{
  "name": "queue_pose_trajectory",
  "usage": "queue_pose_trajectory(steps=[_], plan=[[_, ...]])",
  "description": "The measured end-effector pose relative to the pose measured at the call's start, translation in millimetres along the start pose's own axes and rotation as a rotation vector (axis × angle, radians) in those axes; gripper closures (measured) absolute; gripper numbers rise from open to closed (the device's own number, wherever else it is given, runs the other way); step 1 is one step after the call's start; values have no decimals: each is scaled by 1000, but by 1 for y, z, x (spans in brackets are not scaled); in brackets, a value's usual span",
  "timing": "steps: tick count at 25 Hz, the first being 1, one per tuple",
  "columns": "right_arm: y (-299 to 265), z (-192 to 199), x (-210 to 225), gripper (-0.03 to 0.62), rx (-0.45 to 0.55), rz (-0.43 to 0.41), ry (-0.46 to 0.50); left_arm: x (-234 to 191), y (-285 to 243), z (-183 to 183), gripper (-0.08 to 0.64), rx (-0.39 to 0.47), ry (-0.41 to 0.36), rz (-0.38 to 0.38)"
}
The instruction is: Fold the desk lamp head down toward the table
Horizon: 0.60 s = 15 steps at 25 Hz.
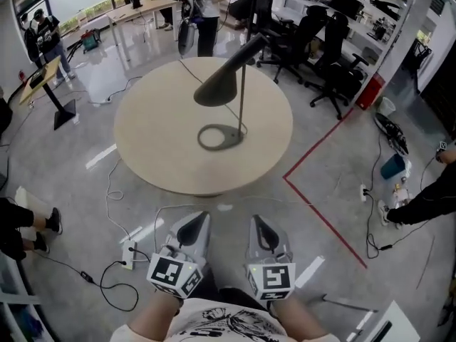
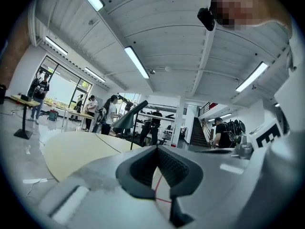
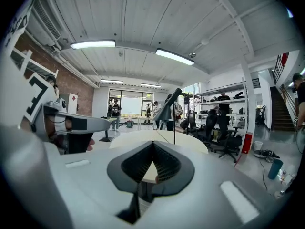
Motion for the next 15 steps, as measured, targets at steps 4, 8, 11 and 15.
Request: queue_pose_trajectory(steps=[4, 8, 11, 15], plan=[[35, 15, -4, 583, -26, -39, -11, 23, 32, 13, 555, -18, 19, -51], [57, 31, -6, 583, -33, -50, -16, 44, 55, 19, 555, -16, -7, -65], [68, 34, -21, 583, -26, -47, -24, 42, 74, 26, 555, -30, -23, -62], [85, 32, -45, 583, -4, -51, -35, 31, 101, 29, 555, -38, -6, -64]])
Point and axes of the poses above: the fingertips, and each gripper's own axes: y backward along the fingers, x to its right, z out of its underside, the point moved 3 cm from there along y, backward along the fingers, and after that the axes turned 6 degrees about -x, right-handed, at the moved point
